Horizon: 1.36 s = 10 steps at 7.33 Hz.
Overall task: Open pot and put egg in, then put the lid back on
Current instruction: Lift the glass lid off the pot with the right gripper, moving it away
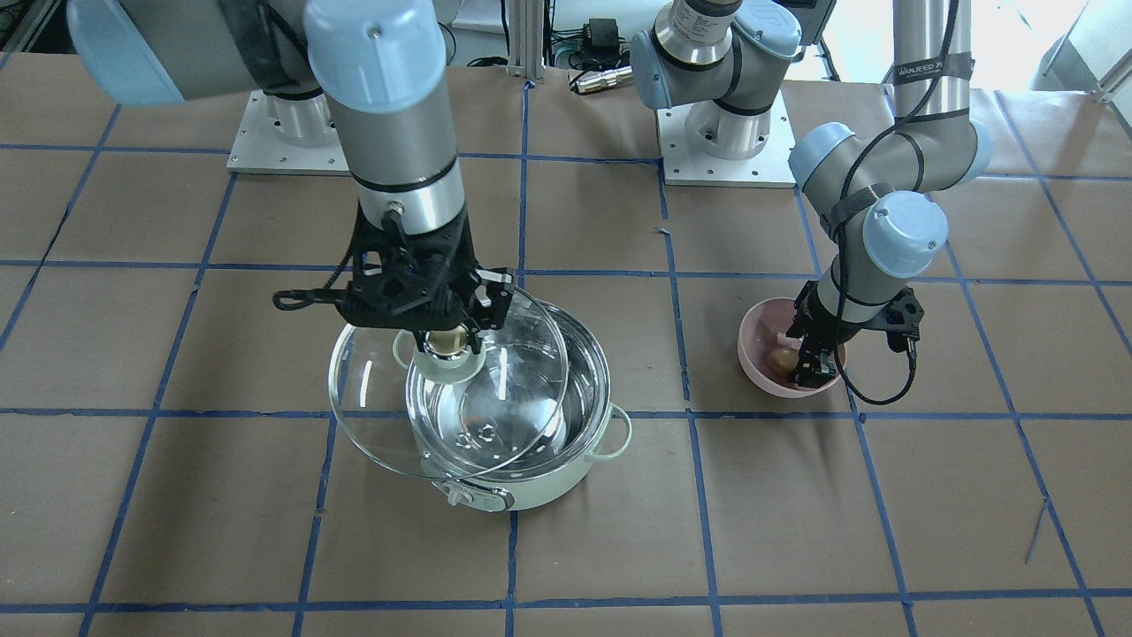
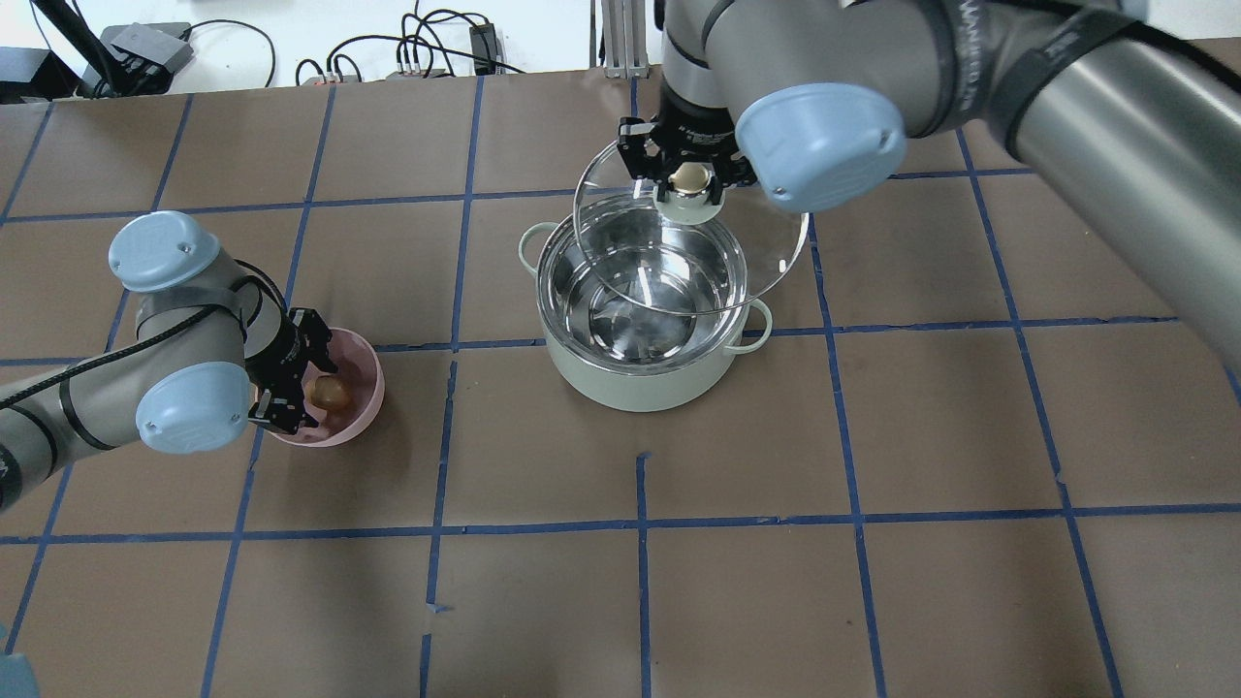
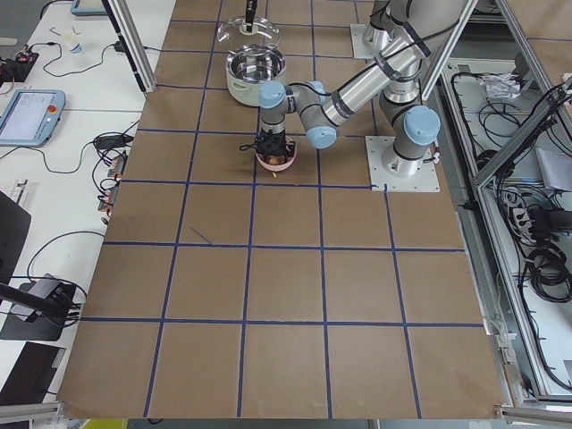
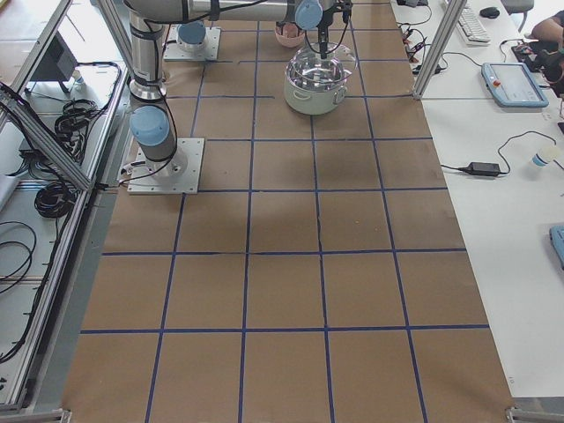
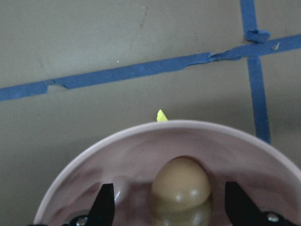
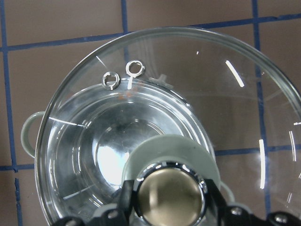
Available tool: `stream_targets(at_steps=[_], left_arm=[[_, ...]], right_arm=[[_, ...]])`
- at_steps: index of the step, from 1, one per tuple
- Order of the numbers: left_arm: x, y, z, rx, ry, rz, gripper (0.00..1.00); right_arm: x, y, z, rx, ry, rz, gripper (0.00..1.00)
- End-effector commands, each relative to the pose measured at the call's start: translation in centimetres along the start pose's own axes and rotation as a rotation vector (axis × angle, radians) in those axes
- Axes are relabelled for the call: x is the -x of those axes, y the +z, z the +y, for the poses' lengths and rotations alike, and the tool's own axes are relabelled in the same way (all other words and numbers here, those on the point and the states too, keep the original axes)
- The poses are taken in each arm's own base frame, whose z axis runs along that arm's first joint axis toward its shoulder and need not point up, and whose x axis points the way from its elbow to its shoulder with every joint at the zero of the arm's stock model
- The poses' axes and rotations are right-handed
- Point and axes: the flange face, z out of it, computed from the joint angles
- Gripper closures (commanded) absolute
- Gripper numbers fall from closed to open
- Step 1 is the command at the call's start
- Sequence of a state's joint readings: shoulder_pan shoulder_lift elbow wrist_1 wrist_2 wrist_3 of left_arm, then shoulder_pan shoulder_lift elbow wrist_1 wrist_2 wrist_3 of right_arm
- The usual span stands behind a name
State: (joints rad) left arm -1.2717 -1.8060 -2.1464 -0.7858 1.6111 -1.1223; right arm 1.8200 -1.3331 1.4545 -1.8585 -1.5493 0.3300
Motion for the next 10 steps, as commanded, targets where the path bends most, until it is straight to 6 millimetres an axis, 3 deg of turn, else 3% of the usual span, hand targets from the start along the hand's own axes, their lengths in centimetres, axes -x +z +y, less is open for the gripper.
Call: stream_targets(at_steps=[1, 2, 5, 8, 10], left_arm=[[-0.2, 0.2, -0.1, 0.0, -0.005, -0.004, 0.31], [-0.2, 0.2, -0.1, 0.0, -0.005, -0.004, 0.34], [-0.2, 0.2, -0.1, 0.001, -0.007, -0.001, 0.47], [-0.4, 0.0, -0.2, -0.003, -0.009, 0.007, 0.57], [-0.5, -0.3, -0.2, -0.005, -0.009, 0.014, 0.62]], right_arm=[[-6.9, -4.6, -1.0, -0.005, 0.006, 0.008, 0.57], [-8.4, -6.4, -0.2, -0.005, -0.006, 0.01, 0.58], [-12.9, -7.8, 0.2, 0.041, -0.064, 0.016, 0.6], [-17.4, -7.5, -0.7, 0.088, -0.065, -0.007, 0.6], [-17.9, -7.3, -0.8, 0.09, -0.087, -0.008, 0.6]])
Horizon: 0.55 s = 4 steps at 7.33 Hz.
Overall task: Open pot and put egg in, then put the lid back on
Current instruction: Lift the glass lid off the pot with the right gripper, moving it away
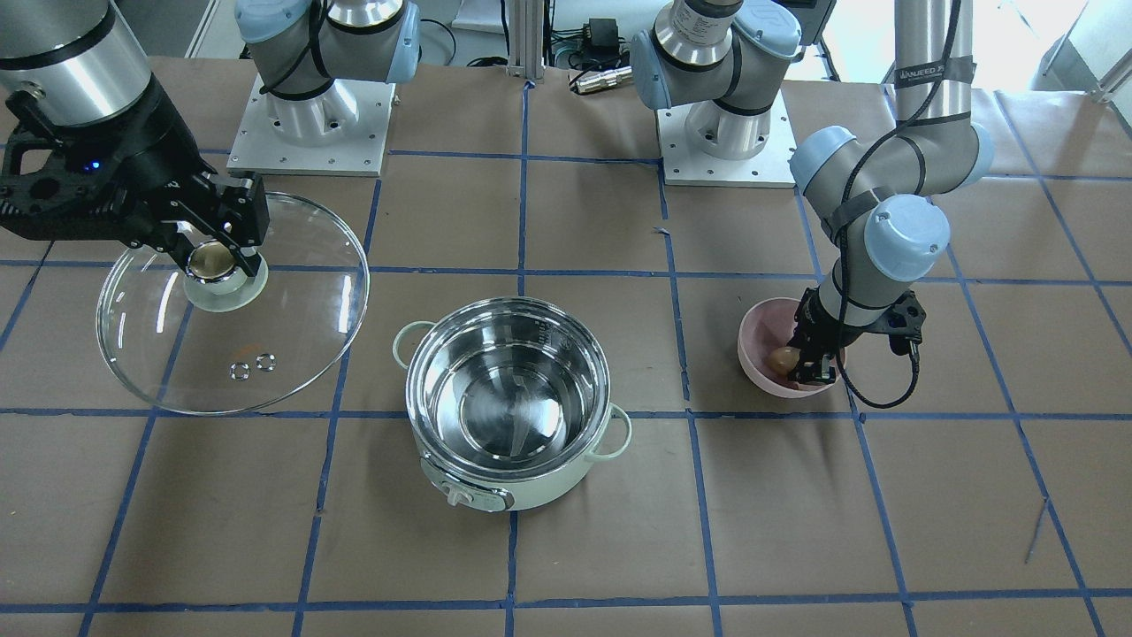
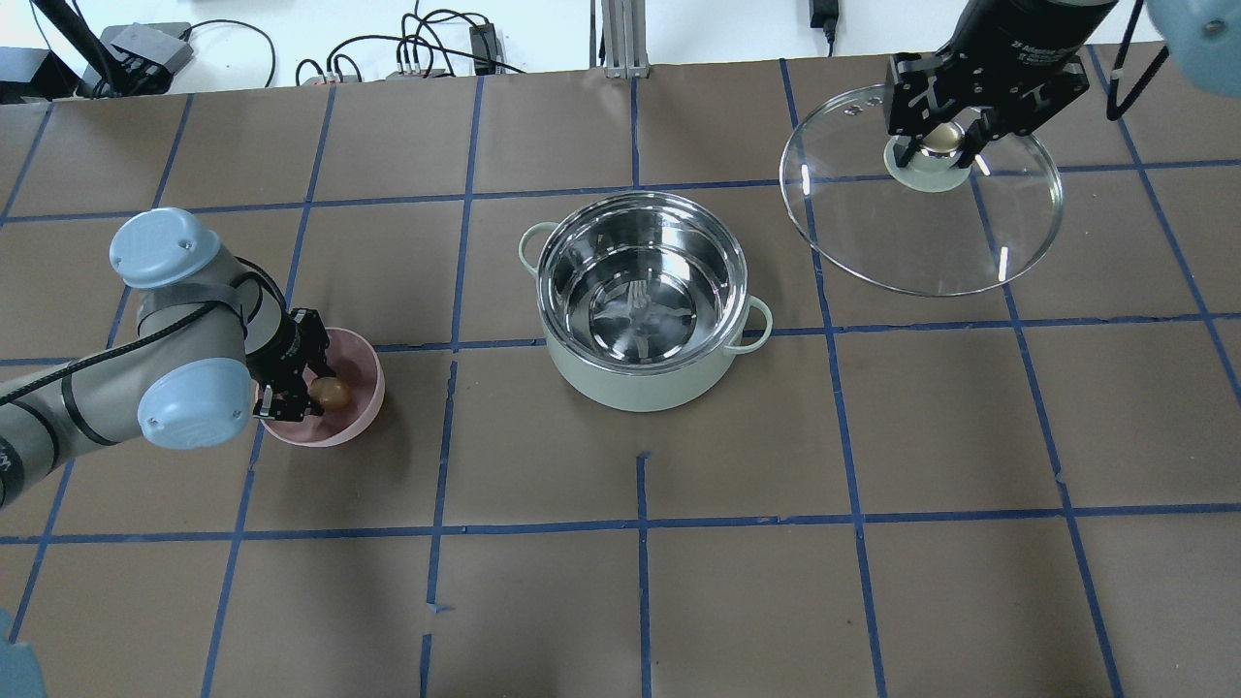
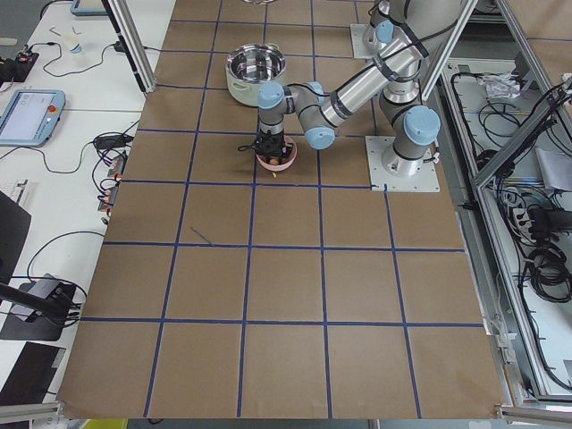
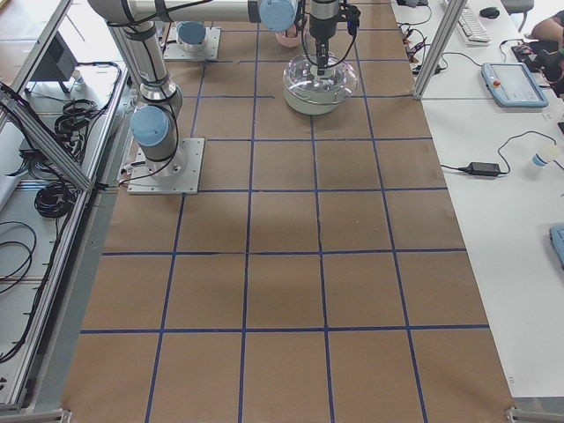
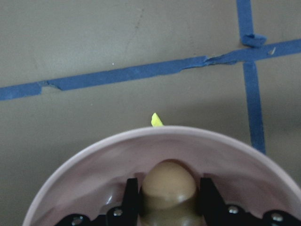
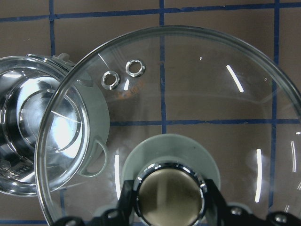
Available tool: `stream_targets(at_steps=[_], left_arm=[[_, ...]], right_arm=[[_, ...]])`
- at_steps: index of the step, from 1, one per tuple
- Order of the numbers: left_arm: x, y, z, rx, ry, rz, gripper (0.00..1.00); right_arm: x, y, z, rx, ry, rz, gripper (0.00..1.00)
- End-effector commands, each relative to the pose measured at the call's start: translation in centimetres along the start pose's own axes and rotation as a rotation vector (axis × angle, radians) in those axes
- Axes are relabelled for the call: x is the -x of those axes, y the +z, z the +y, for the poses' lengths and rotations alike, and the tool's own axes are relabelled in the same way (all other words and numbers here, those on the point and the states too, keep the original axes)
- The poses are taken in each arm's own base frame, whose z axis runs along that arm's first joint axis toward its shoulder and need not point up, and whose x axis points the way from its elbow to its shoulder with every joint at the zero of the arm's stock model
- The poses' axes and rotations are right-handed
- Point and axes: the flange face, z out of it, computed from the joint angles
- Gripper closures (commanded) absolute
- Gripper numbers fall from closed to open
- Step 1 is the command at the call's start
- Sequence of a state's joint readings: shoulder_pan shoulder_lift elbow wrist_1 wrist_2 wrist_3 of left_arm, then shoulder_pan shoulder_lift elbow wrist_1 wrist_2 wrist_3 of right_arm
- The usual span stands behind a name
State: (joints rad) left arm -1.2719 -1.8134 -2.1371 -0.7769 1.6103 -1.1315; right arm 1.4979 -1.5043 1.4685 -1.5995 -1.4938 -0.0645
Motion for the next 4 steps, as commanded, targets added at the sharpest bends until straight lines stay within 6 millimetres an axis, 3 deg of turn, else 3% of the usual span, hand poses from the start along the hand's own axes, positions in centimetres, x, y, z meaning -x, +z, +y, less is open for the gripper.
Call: stream_targets(at_steps=[1, 4], left_arm=[[-0.5, -0.9, -0.2, -0.009, 0.0, 0.021, 0.63], [-1.4, -4.8, 0.1, -0.044, 0.017, 0.088, 0.67]], right_arm=[[-0.8, 0.0, -0.1, 0.005, -0.016, -0.001, 0.6], [-0.8, 0.2, -0.1, 0.007, -0.012, -0.009, 0.6]])
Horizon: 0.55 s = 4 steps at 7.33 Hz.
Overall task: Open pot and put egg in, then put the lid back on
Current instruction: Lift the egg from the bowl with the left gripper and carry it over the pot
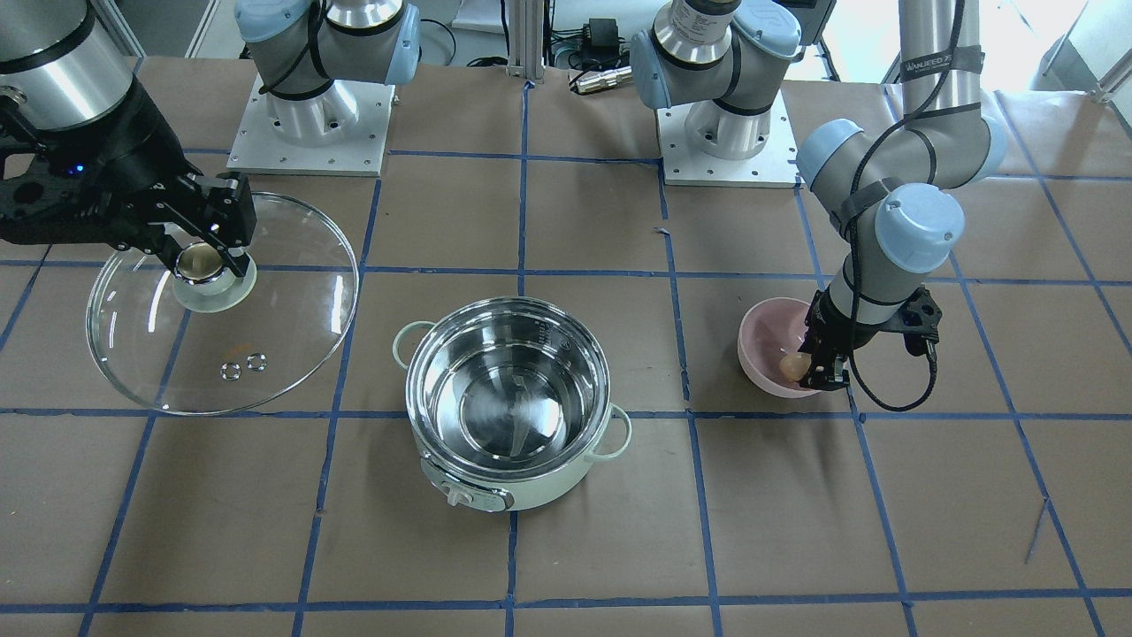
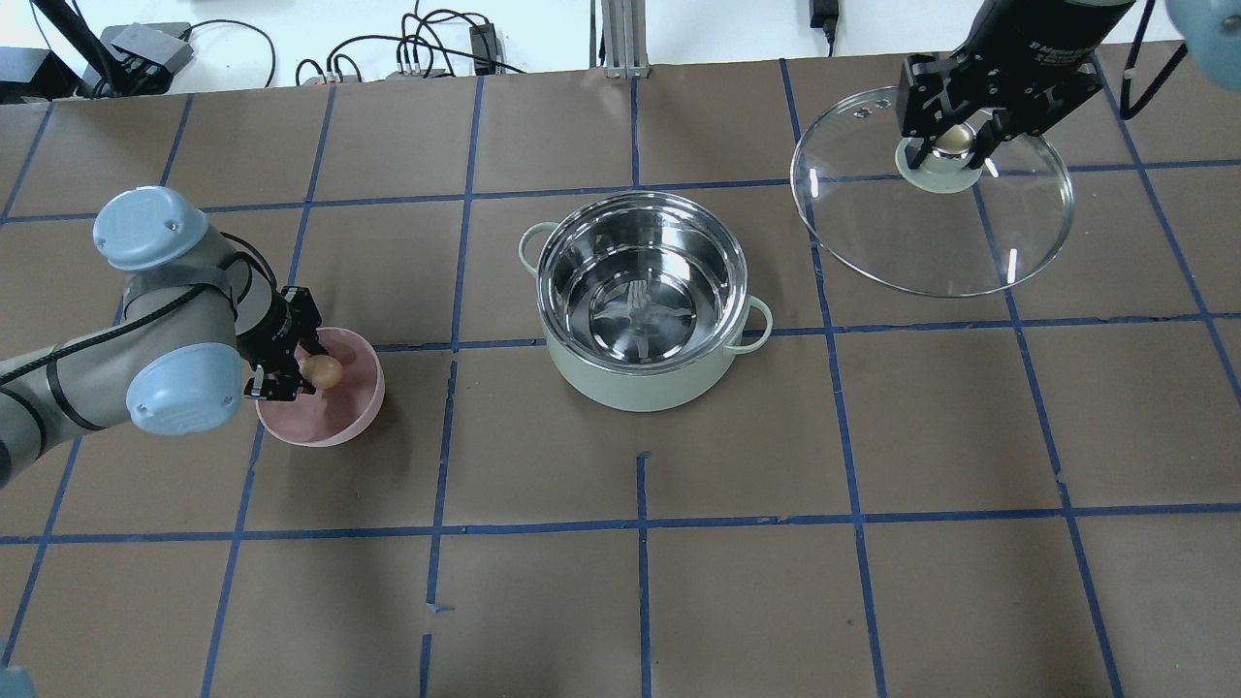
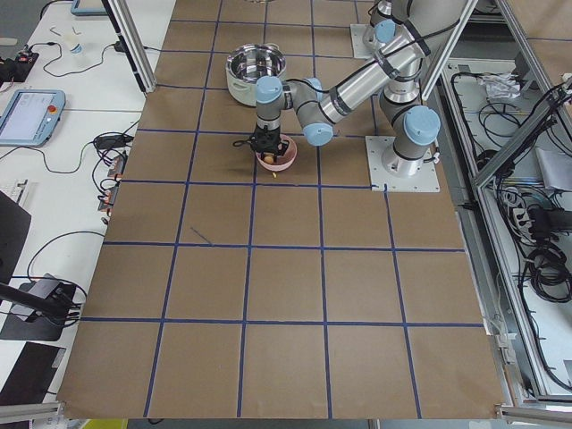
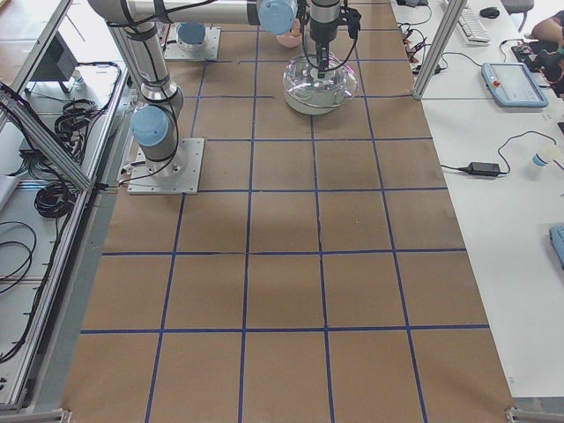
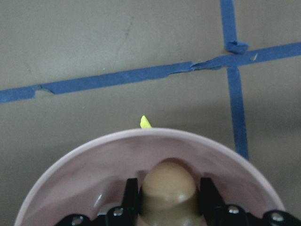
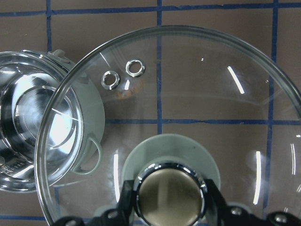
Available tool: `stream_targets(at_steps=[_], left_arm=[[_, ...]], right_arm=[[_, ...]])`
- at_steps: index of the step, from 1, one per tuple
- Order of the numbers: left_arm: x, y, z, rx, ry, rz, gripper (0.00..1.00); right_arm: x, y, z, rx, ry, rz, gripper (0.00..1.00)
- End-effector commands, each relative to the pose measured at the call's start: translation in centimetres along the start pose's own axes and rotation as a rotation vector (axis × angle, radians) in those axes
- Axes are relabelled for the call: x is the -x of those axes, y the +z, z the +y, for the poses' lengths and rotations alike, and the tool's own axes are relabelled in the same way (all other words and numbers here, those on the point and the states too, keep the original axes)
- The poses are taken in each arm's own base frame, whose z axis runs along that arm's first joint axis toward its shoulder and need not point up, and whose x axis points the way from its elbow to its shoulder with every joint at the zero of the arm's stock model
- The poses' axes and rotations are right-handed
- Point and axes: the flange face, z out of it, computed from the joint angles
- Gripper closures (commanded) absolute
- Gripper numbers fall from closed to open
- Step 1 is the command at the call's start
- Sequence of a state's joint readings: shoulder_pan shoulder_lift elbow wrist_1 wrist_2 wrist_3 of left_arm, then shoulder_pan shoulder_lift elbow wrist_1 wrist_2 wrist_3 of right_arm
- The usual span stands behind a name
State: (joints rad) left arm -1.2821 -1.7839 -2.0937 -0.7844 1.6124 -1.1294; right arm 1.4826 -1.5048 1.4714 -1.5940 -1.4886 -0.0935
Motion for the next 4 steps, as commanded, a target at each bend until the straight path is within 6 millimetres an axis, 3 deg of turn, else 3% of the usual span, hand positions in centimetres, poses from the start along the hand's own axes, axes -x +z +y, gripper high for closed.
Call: stream_targets(at_steps=[1, 4], left_arm=[[-0.7, -3.4, 0.9, -0.016, 0.023, 0.049, 0.71], [-4.3, -11.1, 4.4, -0.005, 0.09, 0.058, 0.71]], right_arm=[[0.0, 0.1, 0.0, 0.002, -0.001, -0.004, 0.6], [0.0, 0.4, 0.1, 0.007, 0.0, -0.007, 0.6]])
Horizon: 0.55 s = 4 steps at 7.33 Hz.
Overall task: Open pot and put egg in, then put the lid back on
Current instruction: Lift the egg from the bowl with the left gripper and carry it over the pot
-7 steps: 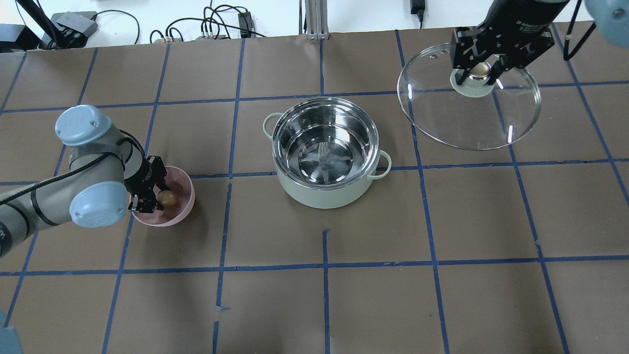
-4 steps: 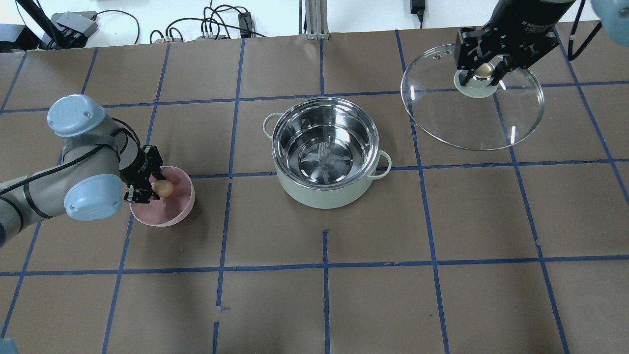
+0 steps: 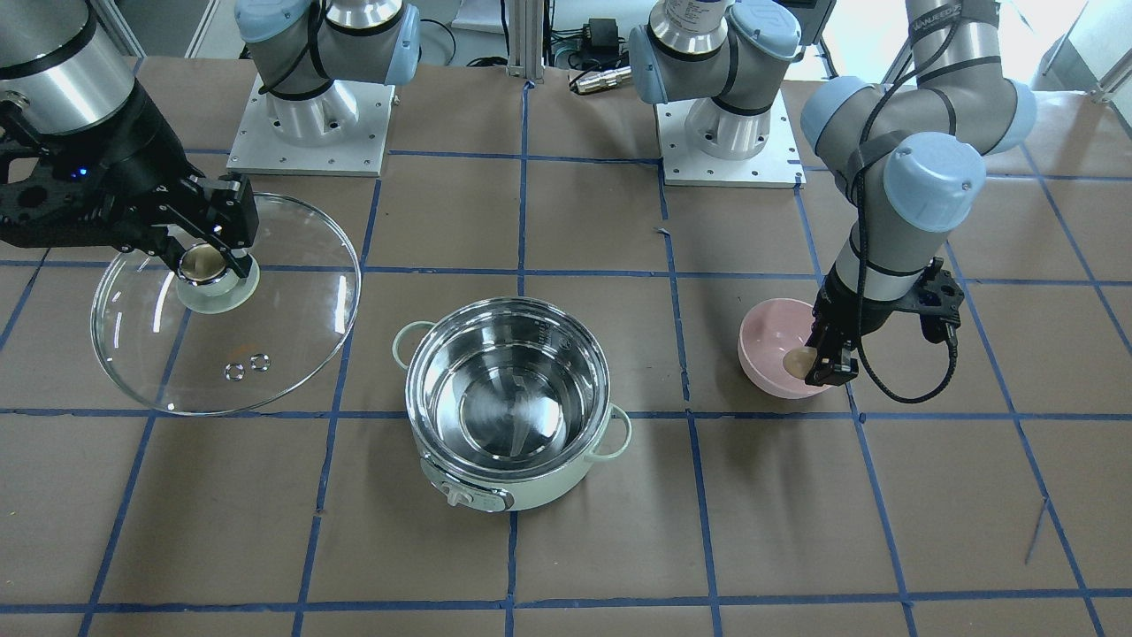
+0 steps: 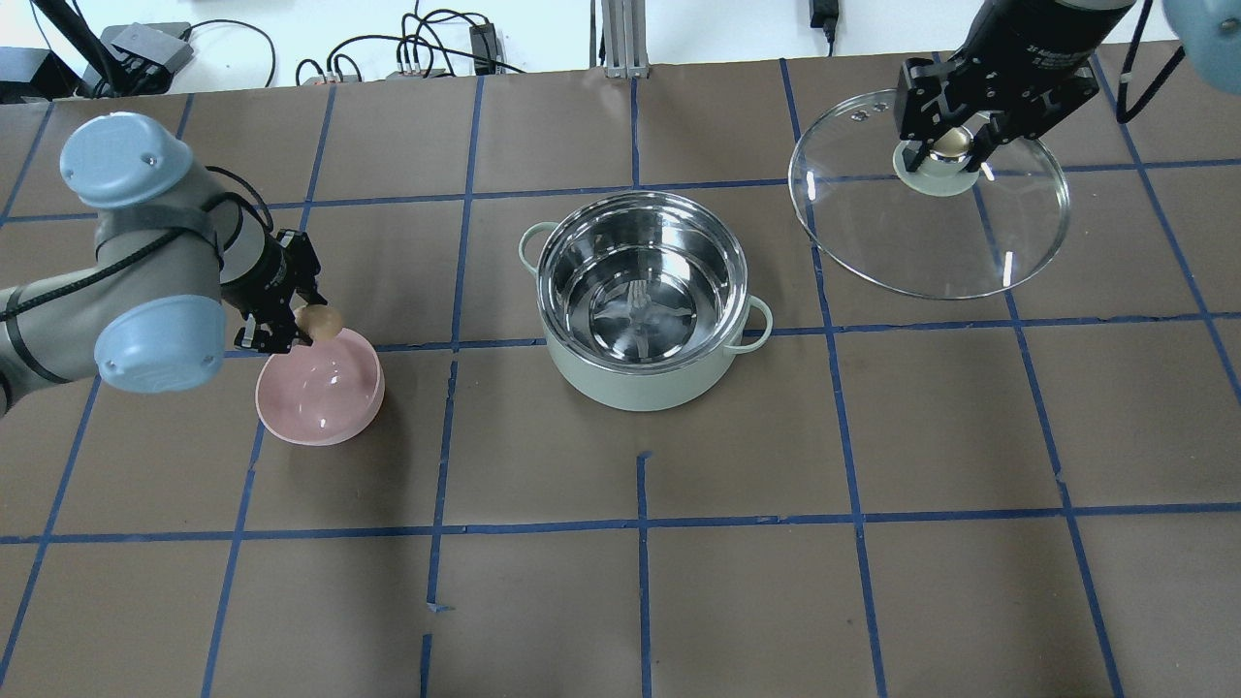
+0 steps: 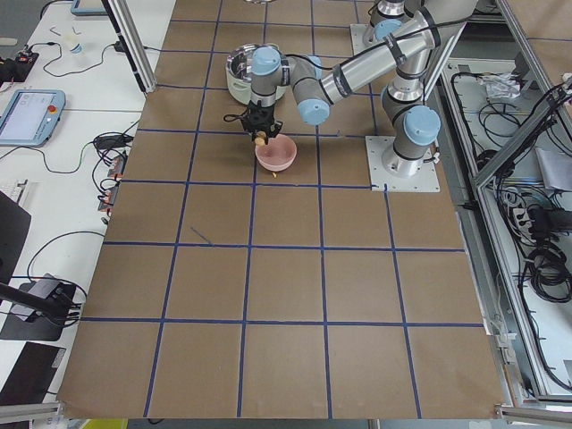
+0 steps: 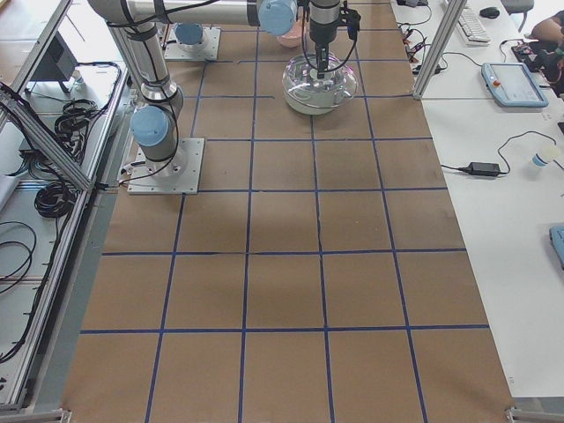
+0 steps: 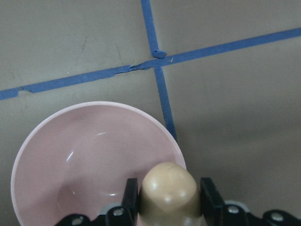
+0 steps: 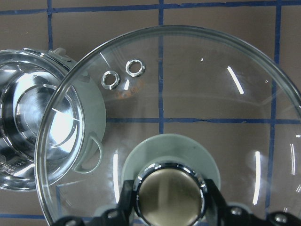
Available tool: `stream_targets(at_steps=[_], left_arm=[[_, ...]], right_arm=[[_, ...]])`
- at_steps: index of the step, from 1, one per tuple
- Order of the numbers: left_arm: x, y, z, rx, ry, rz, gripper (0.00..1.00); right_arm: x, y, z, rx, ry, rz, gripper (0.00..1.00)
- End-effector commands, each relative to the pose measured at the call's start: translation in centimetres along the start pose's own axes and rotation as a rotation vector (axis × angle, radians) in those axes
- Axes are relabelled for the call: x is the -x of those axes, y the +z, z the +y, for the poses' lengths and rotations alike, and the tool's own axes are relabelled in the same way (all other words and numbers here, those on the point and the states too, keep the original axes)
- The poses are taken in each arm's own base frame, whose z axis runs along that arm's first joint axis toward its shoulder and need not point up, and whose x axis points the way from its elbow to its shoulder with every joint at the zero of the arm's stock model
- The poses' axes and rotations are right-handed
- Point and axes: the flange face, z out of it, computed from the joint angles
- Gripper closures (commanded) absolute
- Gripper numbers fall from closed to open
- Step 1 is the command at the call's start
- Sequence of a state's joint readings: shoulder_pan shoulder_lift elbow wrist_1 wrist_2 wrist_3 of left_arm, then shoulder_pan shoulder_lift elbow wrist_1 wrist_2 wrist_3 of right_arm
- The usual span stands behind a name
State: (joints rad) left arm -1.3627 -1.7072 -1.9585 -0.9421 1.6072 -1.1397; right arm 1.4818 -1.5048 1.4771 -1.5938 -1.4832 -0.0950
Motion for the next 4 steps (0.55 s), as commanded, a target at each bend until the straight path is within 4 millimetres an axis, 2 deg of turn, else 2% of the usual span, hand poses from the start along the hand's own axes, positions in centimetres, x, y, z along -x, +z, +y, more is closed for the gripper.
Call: stream_targets(at_steps=[1, 3, 4], left_arm=[[-3.0, -4.7, 4.1, 0.042, 0.003, 0.036, 0.71], [-3.8, -5.3, 11.3, 0.062, -0.074, 0.06, 0.71], [-5.0, -5.9, 13.7, 0.07, -0.139, 0.096, 0.71]], right_arm=[[0.0, 0.1, 0.0, 0.002, 0.0, -0.002, 0.59], [0.0, 0.1, 0.1, 0.002, 0.0, -0.002, 0.59], [0.1, 0.1, 0.1, 0.001, 0.0, -0.006, 0.59]])
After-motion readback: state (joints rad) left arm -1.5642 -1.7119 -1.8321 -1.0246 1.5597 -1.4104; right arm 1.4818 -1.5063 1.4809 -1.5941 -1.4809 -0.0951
